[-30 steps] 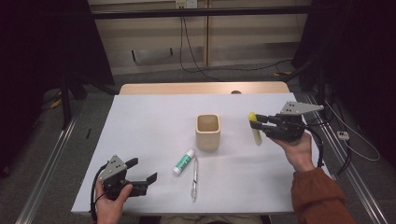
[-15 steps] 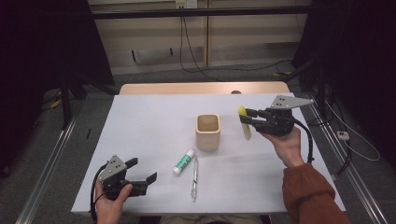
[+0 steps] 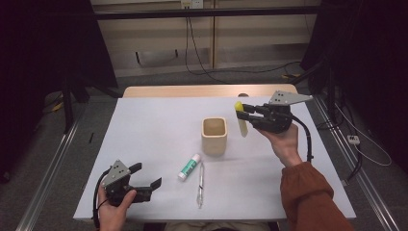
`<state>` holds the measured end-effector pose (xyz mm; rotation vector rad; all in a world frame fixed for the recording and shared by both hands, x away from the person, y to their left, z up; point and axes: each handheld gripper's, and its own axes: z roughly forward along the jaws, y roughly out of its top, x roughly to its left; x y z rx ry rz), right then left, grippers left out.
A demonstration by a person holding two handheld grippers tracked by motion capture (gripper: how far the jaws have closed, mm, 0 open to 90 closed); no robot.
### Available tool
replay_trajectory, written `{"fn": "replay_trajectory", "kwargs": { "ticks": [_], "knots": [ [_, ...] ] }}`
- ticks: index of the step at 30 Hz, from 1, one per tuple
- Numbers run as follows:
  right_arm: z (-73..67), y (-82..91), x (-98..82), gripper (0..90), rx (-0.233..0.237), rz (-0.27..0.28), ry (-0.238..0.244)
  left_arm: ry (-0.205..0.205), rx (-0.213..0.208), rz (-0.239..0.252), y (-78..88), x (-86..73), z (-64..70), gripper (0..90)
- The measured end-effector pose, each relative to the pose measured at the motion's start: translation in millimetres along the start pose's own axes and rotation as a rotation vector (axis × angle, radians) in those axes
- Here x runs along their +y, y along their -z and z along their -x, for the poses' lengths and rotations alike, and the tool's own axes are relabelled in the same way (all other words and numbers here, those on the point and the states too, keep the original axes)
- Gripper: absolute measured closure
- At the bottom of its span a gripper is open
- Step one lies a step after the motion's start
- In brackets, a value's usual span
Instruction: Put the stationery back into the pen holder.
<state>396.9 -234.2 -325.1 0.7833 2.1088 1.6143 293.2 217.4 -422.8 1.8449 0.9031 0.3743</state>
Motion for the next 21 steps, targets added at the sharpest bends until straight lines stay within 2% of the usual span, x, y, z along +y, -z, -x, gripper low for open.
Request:
{"fn": "replay_trajectory", "kwargs": {
  "ticks": [8,21],
  "knots": [
    [-4.7,-10.7,10.0,67.5,0.002,0.014,0.028,0.003,-0.001,0.001,0.2,-0.1,-0.2,7.4],
    [-7.4,-30.1,25.6,67.5,0.01,0.062,0.024,0.004,-0.001,0.002,0.7,-0.1,0.3,7.4]
  ]
}}
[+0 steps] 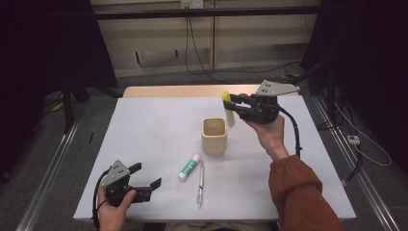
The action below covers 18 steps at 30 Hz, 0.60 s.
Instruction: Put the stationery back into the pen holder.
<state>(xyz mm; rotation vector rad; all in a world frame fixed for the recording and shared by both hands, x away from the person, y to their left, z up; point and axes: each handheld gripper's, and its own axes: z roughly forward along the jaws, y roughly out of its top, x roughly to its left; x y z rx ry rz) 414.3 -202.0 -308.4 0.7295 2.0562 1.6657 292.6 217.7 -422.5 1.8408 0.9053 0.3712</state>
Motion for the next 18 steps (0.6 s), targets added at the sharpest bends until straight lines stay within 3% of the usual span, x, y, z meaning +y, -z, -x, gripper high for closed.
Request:
{"fn": "replay_trajectory", "kwargs": {
  "ticks": [13,18],
  "knots": [
    [-1.0,-26.6,5.5,67.5,-0.009,0.024,-0.012,0.004,0.0,0.003,0.1,-0.2,-0.2,7.4],
    [-5.4,-38.3,0.4,67.5,0.013,0.011,-0.016,0.002,-0.001,0.002,0.4,-0.2,-0.4,7.4]
  ]
}}
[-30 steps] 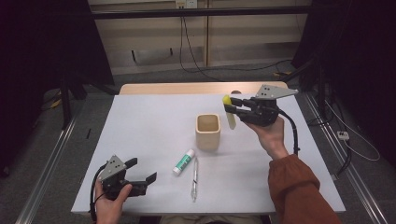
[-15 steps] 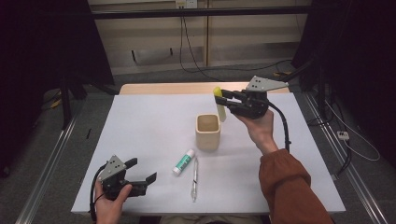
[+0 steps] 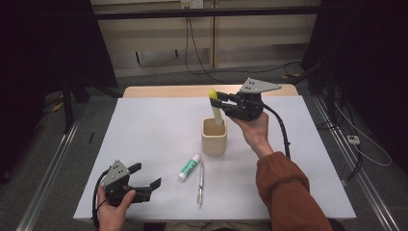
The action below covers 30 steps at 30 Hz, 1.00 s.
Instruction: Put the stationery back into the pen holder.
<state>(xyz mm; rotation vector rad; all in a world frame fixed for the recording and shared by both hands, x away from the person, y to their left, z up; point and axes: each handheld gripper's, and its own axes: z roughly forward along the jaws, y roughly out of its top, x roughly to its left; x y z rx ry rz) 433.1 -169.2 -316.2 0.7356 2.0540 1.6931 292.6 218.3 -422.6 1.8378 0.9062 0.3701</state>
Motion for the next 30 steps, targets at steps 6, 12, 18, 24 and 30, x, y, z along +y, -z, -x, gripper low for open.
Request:
{"fn": "replay_trajectory", "kwargs": {
  "ticks": [6,12,18,24,30],
  "knots": [
    [-3.1,-8.0,-9.1,67.5,0.011,-0.005,-0.017,0.0,-0.001,0.0,0.0,0.0,-0.1,7.4],
    [-3.2,-12.4,-22.3,67.4,0.013,-0.019,-0.028,-0.002,-0.001,-0.002,0.0,0.0,-0.1,7.4],
    [-1.2,-12.4,-28.9,67.4,0.01,-0.027,-0.038,0.0,0.005,-0.002,0.2,-0.1,-0.7,7.4],
    [0.6,-11.0,-33.9,67.5,0.004,-0.037,-0.035,0.001,0.003,-0.002,0.2,-0.1,-0.3,7.4],
    [8.0,-8.9,-41.5,67.4,-0.01,-0.033,-0.061,-0.003,0.002,-0.004,-0.3,-0.1,-0.5,7.4]
  ]
}}
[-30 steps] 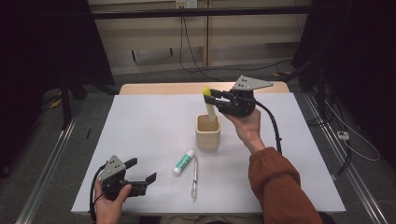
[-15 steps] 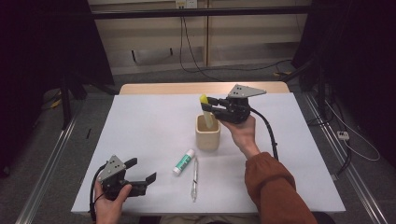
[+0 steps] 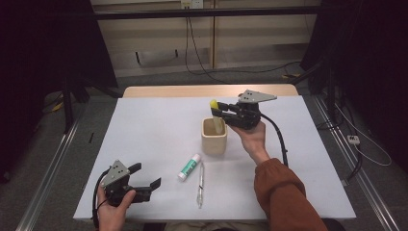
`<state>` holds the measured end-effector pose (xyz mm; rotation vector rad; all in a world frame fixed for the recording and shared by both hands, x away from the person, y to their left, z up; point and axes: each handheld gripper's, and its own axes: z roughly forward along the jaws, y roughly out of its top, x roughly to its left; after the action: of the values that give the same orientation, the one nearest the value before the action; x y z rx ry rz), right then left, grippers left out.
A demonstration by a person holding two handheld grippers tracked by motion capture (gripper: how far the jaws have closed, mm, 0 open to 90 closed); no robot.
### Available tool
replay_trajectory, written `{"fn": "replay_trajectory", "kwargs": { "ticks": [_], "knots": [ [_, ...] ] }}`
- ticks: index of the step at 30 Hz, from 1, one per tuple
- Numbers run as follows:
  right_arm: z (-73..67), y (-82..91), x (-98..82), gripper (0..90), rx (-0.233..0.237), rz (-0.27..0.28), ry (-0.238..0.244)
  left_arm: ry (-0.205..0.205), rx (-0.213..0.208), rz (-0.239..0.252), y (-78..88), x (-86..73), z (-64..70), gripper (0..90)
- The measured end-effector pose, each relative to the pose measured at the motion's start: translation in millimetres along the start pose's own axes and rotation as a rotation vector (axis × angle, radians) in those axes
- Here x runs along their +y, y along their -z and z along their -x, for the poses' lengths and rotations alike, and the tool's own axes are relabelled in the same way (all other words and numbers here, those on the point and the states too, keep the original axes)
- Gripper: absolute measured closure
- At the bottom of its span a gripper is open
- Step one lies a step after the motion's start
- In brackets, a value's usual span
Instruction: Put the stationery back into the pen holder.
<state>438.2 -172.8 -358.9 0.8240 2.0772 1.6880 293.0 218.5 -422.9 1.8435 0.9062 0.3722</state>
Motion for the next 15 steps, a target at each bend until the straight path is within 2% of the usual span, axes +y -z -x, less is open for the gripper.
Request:
{"fn": "replay_trajectory", "kwargs": {
  "ticks": [9,15],
  "knots": [
    [9.5,-2.2,-11.1,67.4,-0.004,-0.008,-0.023,0.003,-0.001,-0.002,0.1,-0.1,-0.1,7.4],
    [11.1,-1.8,-14.3,67.2,0.002,-0.017,-0.03,0.003,-0.004,-0.005,-0.5,-0.2,0.3,7.4]
  ]
}}
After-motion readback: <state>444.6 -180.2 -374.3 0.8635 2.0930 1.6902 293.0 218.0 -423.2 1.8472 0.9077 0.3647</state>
